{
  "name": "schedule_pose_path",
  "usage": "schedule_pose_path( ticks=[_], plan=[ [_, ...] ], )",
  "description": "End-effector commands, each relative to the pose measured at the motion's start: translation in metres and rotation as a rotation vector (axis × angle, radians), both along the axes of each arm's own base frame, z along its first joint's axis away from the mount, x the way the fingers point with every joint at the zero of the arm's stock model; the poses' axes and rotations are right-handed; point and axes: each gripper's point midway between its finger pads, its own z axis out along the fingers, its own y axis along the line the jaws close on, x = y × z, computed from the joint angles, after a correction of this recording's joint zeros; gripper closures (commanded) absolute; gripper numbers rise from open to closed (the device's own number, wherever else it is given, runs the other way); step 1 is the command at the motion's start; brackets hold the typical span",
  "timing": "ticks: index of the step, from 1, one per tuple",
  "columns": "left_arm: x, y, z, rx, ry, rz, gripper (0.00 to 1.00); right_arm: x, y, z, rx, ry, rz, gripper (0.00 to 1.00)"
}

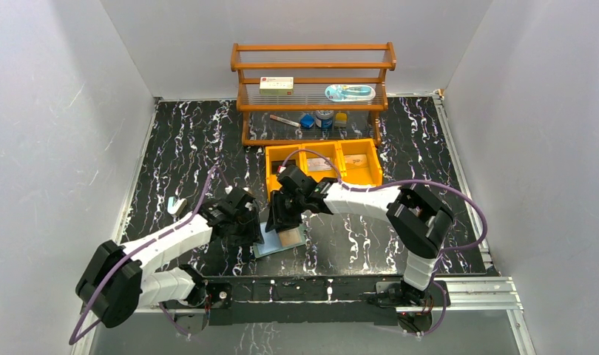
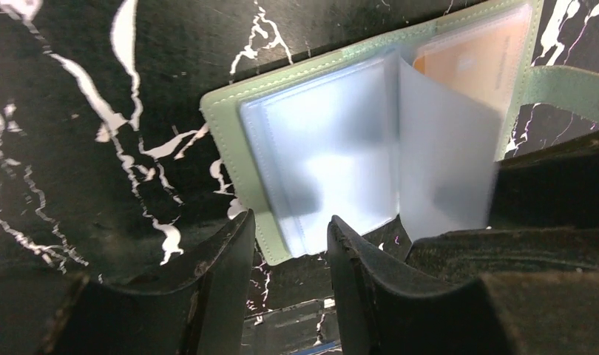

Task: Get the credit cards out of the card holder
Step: Remove the credit card from the card holder.

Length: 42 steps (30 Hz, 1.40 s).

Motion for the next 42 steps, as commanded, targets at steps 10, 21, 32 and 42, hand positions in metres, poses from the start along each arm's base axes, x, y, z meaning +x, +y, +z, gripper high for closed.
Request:
schedule_pose_path(
  ticks=[10,21,32,42],
  plan=[
    [0.007,0.056,0.034,0.159,-0.136,0.268,0.59,-0.007,0.025,-0.009,0.047,0.079,0.106,0.52],
    [0.023,0.039,0.066,0.028,-0.26,0.235,0.51,0.008,0.011,0.01,0.0,-0.038,0.038,0.57],
    [0.033,-0.041,0.078,-0.231,-0.193,-0.033,0.45,0.036,-0.067,0.007,-0.118,-0.119,-0.211,0.54],
    [0.021,-0.066,0.049,-0.325,-0.031,-0.035,0.5,0.023,-0.053,0.01,0.029,-0.064,-0.113,0.6]
  ],
)
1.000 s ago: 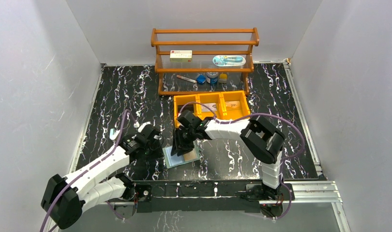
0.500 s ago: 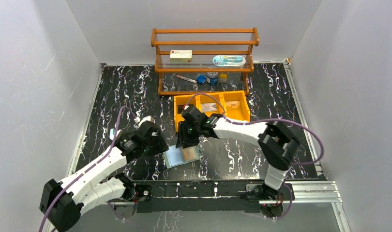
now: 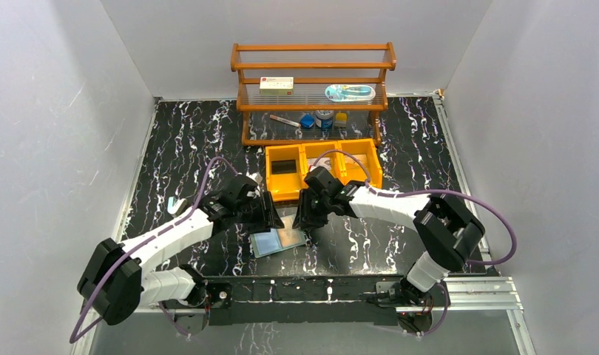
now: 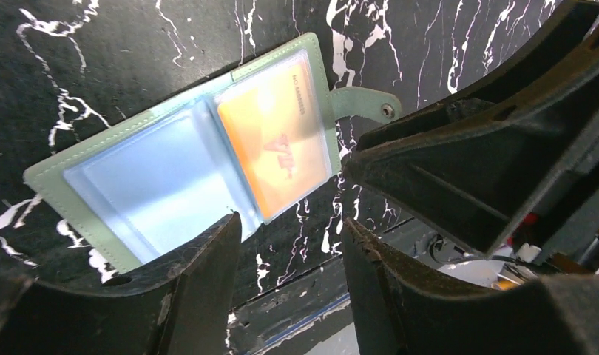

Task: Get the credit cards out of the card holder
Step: Remove the credit card from the card holder.

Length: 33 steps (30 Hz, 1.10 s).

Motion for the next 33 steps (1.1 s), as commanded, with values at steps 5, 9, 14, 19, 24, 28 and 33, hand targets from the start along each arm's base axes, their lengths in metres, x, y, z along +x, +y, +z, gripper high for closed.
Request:
schedule_pose_path(
  ticks=[5,9,14,19,24,28,33],
  plan=[
    [-0.013,-0.012,-0.016,-0.053,0.112,-0.018,0.54,0.006,0.025,0.02,0.108,-0.029,0.052,0.6],
    [-0.012,-0.007,-0.025,-0.015,0.128,0.003,0.57,0.002,0.027,0.006,0.08,0.017,0.083,0.61],
    [-0.017,-0.005,-0.038,-0.001,0.16,0.005,0.57,0.001,0.015,-0.019,-0.025,0.044,0.057,0.62],
    [-0.022,0.002,-0.049,0.036,0.18,0.013,0.6,-0.005,-0.001,-0.032,-0.098,0.06,0.033,0.68],
    [-0.024,0.001,-0.058,0.018,0.193,0.027,0.61,-0.017,-0.007,-0.043,-0.098,0.101,0.029,0.74],
    [-0.02,-0.006,-0.062,-0.025,0.191,0.05,0.64,-0.02,-0.009,-0.045,-0.095,0.108,0.023,0.74],
    [-0.018,-0.004,-0.07,0.002,0.214,0.074,0.74,-0.02,-0.006,-0.044,-0.085,0.109,0.029,0.74]
  ],
)
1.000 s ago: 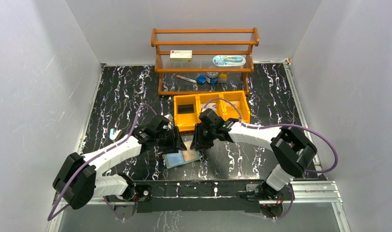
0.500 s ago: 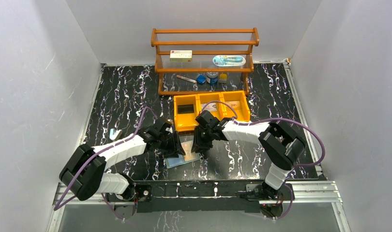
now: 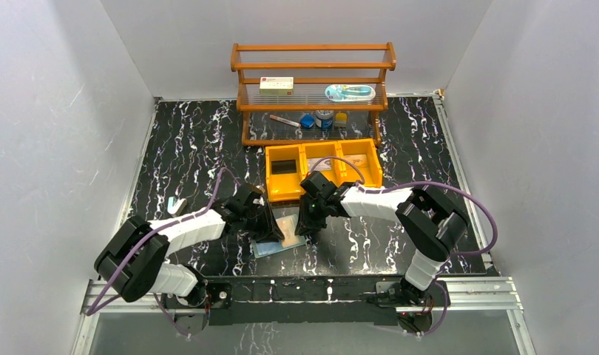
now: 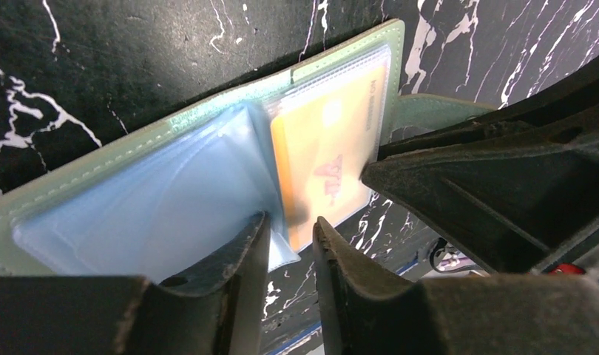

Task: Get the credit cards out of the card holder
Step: Remove the credit card from the card holder.

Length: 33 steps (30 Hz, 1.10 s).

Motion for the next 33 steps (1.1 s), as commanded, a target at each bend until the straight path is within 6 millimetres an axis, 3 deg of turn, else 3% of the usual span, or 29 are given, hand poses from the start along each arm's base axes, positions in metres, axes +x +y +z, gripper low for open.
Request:
schedule_pose_path(
  ticks=[1,9,12,13,15,17,19,24,33],
  plan=[
    [-0.006,0.01,-0.018,0.061,0.052,0.029,0.77,-0.012,-0.009,-0.012,-0.04,0.034,0.009,0.74],
    [-0.01,0.024,-0.024,0.154,0.074,0.019,0.92,-0.01,-0.002,-0.004,-0.005,0.025,0.015,0.74],
    [-0.009,0.036,-0.02,0.221,0.06,0.023,0.94,-0.008,-0.002,-0.001,-0.003,0.013,0.012,0.73],
    [-0.007,0.039,-0.014,0.231,0.038,0.028,0.91,-0.008,-0.001,0.001,0.0,0.009,0.013,0.73],
    [-0.003,0.044,-0.003,0.251,0.01,0.045,0.75,-0.007,0.0,0.0,-0.001,0.011,0.013,0.73],
    [0.001,0.042,0.008,0.232,-0.02,0.053,0.6,-0.007,0.001,0.001,0.0,0.012,0.014,0.73],
    [0.008,0.037,0.019,0.2,-0.053,0.06,0.51,-0.006,0.002,0.001,0.003,0.013,0.013,0.73],
    [0.02,0.013,0.035,0.098,-0.103,0.017,0.48,-0.004,0.002,0.003,0.0,0.004,0.009,0.72],
    [0.021,-0.002,0.028,0.034,-0.091,-0.005,0.57,-0.005,0.003,0.003,0.007,0.01,0.01,0.72]
  ],
)
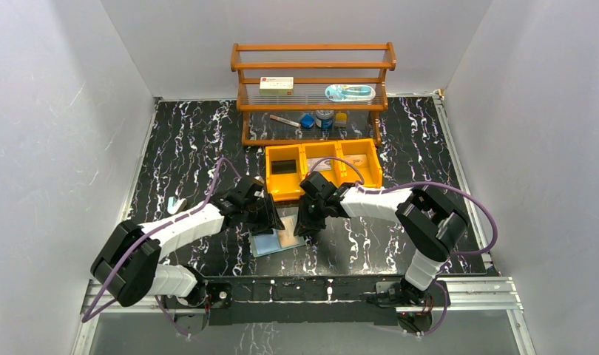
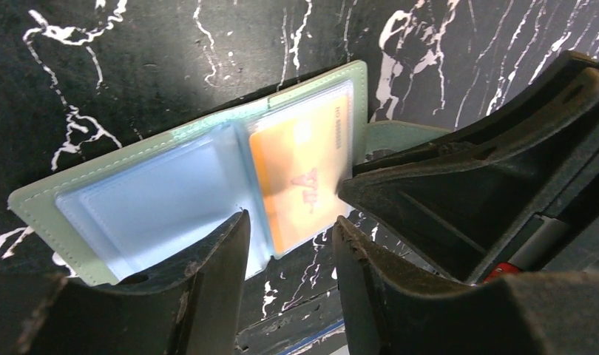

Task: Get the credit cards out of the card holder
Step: Remove the credit card from the card holder.

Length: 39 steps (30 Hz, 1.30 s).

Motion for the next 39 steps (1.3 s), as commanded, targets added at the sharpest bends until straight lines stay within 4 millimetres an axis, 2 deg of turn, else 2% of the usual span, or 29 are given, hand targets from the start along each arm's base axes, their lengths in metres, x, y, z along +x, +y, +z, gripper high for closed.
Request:
schedule_pose_path(
  ticks=[1,6,12,17,19,21,24,30,36,39],
  plan=[
    [0.003,-0.01,0.008,-0.059,-0.026,-0.019,0.57,-0.003,0.001,0.001,0.001,0.005,0.01,0.72],
    [-0.005,-0.008,-0.009,-0.058,0.026,-0.006,0.63,-0.004,0.002,0.001,0.008,0.009,0.012,0.72],
    [-0.019,0.011,-0.034,0.03,0.093,0.028,0.67,-0.005,0.003,0.001,0.011,0.012,0.017,0.71],
    [-0.025,0.021,-0.042,0.072,0.102,0.024,0.69,-0.005,0.003,0.002,0.017,0.014,0.017,0.71],
    [-0.027,0.025,-0.051,0.108,0.119,0.005,0.7,-0.005,0.003,0.003,0.02,0.012,0.018,0.71],
    [-0.029,0.031,-0.056,0.154,0.132,-0.01,0.74,-0.005,0.004,0.003,0.02,0.011,0.016,0.71],
    [-0.028,0.038,-0.058,0.2,0.129,-0.022,0.81,-0.005,0.004,0.004,0.022,0.01,0.016,0.71],
    [-0.025,0.042,-0.056,0.233,0.106,-0.044,0.85,-0.005,0.004,0.004,0.025,0.012,0.017,0.71],
    [-0.025,0.046,-0.056,0.255,0.104,-0.058,0.96,-0.004,0.006,0.005,0.025,0.011,0.02,0.71],
    [-0.026,0.051,-0.055,0.28,0.1,-0.055,0.97,-0.004,0.007,0.007,0.032,0.009,0.022,0.7]
  ],
)
